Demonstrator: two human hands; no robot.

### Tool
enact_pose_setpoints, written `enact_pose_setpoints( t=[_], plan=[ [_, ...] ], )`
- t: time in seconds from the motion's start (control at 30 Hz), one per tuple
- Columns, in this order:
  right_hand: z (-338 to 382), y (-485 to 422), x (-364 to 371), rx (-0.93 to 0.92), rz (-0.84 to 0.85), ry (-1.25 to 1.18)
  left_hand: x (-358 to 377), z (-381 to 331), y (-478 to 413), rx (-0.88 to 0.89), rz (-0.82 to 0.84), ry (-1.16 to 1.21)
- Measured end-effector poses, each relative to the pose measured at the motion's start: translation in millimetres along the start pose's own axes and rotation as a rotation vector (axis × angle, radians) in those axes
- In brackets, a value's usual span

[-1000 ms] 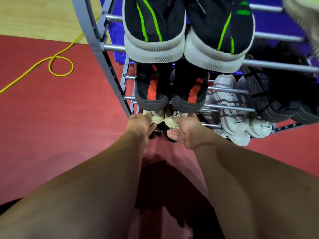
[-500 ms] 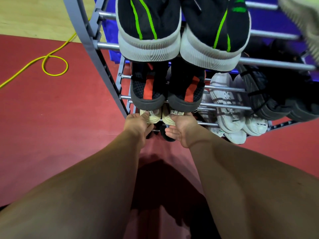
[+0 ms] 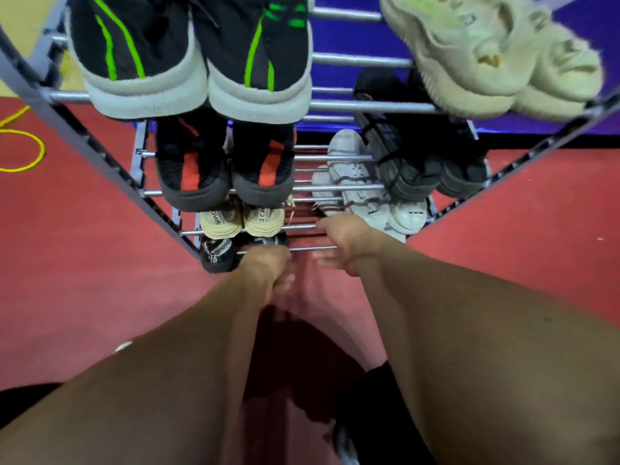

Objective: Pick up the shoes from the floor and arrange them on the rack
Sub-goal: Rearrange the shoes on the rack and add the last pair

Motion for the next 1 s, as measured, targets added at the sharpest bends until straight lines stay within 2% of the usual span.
enact_pose_setpoints(
  t=[0.1, 0.23, 0.37, 0.47, 0.8, 1.0],
  plan=[
    [-15, 12, -53, 0.008, -0.058, -0.082, 53, -21, -2, 0.108, 0.101, -0.064],
    [-28, 18, -118, 0.024, -0.154, -0.175, 106, -42, -7, 0.195, 0.207, -0.025],
    [-37, 12, -158, -0.025, -0.193, -0.265, 133, -52, -21, 0.185, 0.235, -0.060],
    [-46, 7, -170, -0.012, -0.202, -0.278, 147, -54, -31, 0.163, 0.254, -0.052],
    [-55, 0, -180, 0.036, -0.184, -0.229, 161, -59, -46, 0.264, 0.158, 0.011],
    [-57, -7, -159, 0.118, -0.119, -0.018, 159, -58, -44, 0.245, 0.197, -0.021]
  ],
)
Point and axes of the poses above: each hand's wrist, its own y-axis away from the middle knuckle, its own x-axis out of the palm, z = x × y, the point moved 9 cm from there along -y, towards the middle knuckle, and after that the axes turned 11 degrees about z, right-handed, at the moved point
